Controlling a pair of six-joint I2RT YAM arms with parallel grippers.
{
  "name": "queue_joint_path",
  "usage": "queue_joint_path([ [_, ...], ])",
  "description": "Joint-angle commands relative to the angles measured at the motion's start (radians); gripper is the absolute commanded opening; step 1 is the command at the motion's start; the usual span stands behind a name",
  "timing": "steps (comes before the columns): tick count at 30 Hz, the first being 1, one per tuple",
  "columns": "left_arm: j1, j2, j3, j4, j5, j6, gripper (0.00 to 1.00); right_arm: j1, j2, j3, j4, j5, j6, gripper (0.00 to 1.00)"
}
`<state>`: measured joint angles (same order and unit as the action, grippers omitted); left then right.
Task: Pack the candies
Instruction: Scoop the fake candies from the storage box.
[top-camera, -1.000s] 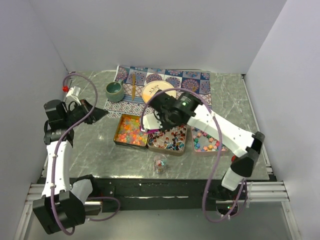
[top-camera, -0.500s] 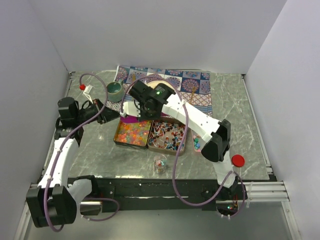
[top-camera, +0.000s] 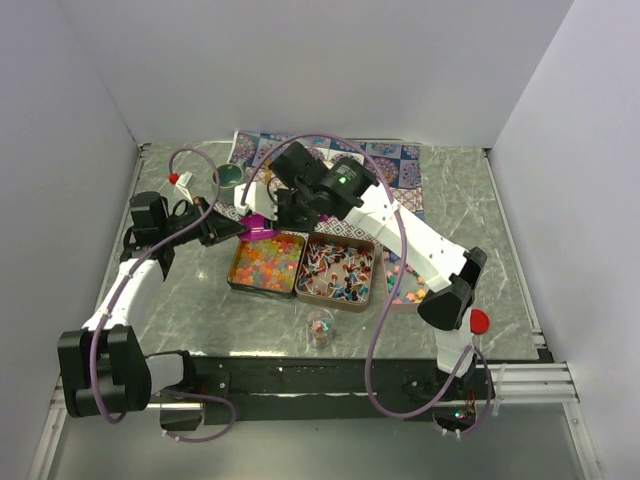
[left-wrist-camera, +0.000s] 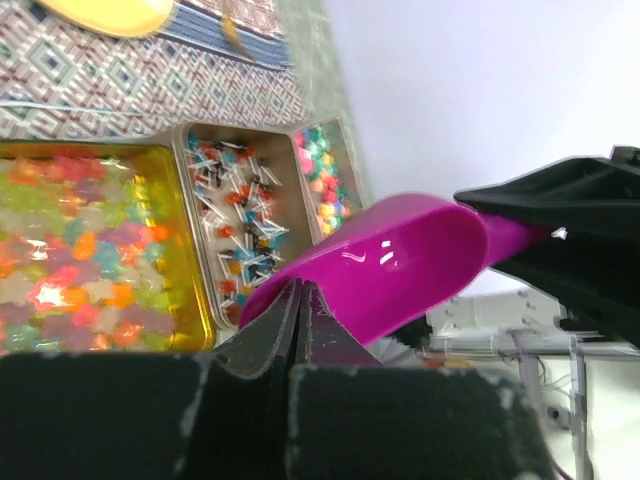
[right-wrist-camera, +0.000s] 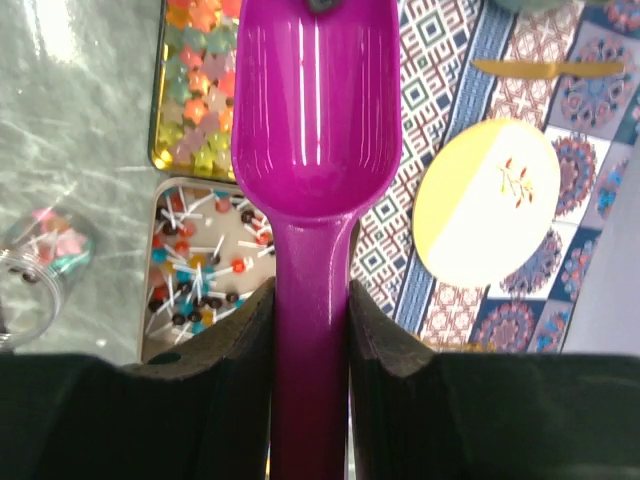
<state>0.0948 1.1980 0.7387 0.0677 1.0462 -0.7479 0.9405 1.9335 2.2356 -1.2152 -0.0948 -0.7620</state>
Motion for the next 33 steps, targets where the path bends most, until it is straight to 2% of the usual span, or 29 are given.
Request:
queue_joint_path([
  [1, -0.001, 0.018, 0.013, 0.035, -0.041, 0.035, 0.01, -0.003, -0.085, 0.079, 0.095, -0.164, 0.046, 0.0],
  [3, 0.02, 0.015, 0.05, 0.027, -0.034, 0.047, 0.03, -0.002, -0.071, 0.052, 0.088, -0.099, 0.008, 0.0],
  [6, 0.117, -0.035, 0.166, -0.058, -0.046, 0.073, 0.17, -0.028, -0.019, 0.012, 0.011, -0.016, -0.066, 0.0],
  [7, 0.143, -0.052, 0.223, -0.142, -0.087, 0.097, 0.27, -0.038, -0.007, -0.002, -0.003, 0.004, -0.083, 0.0],
  [8, 0.178, -0.066, 0.249, -0.214, -0.131, 0.179, 0.32, -0.048, 0.002, -0.016, -0.018, 0.03, -0.123, 0.0],
  [9, 0.184, -0.081, 0.275, -0.285, -0.19, 0.226, 0.4, -0.06, 0.019, -0.042, -0.032, 0.074, -0.146, 0.0],
  [10, 0.187, -0.083, 0.3, -0.345, -0.325, 0.263, 0.43, -0.063, 0.024, -0.051, -0.036, 0.093, -0.172, 0.0],
  [12, 0.186, -0.09, 0.266, -0.451, -0.455, 0.279, 0.46, -0.065, 0.047, -0.054, -0.05, 0.138, -0.256, 0.0],
  [14, 0.187, -0.094, 0.154, -0.489, -0.596, 0.219, 0.43, -0.068, 0.068, -0.041, -0.078, 0.191, -0.353, 0.0],
  [16, 0.187, -0.094, 0.006, -0.476, -0.592, 0.164, 0.35, -0.071, 0.113, -0.015, -0.096, 0.249, -0.411, 0.0],
  [17, 0.189, -0.106, -0.049, -0.426, -0.56, 0.089, 0.31, -0.075, 0.13, -0.007, -0.116, 0.273, -0.466, 0.0],
  [19, 0.203, -0.139, -0.196, -0.369, -0.532, 0.006, 0.12, -0.085, 0.171, 0.019, -0.124, 0.302, -0.519, 0.0],
  [20, 0.206, -0.155, -0.223, -0.358, -0.537, -0.022, 0.04, -0.088, 0.185, 0.028, -0.129, 0.338, -0.566, 0.0],
  [21, 0.206, -0.159, -0.24, -0.362, -0.538, -0.03, 0.01, -0.089, 0.206, 0.042, -0.132, 0.354, -0.591, 0.0],
  [28, 0.165, -0.086, -0.32, -0.341, -0.555, -0.086, 0.01, -0.083, 0.275, 0.056, -0.11, 0.481, -0.743, 0.0],
  [33, 0.151, -0.023, -0.318, -0.329, -0.56, -0.077, 0.01, -0.06, 0.318, 0.067, -0.089, 0.532, -0.792, 0.0],
])
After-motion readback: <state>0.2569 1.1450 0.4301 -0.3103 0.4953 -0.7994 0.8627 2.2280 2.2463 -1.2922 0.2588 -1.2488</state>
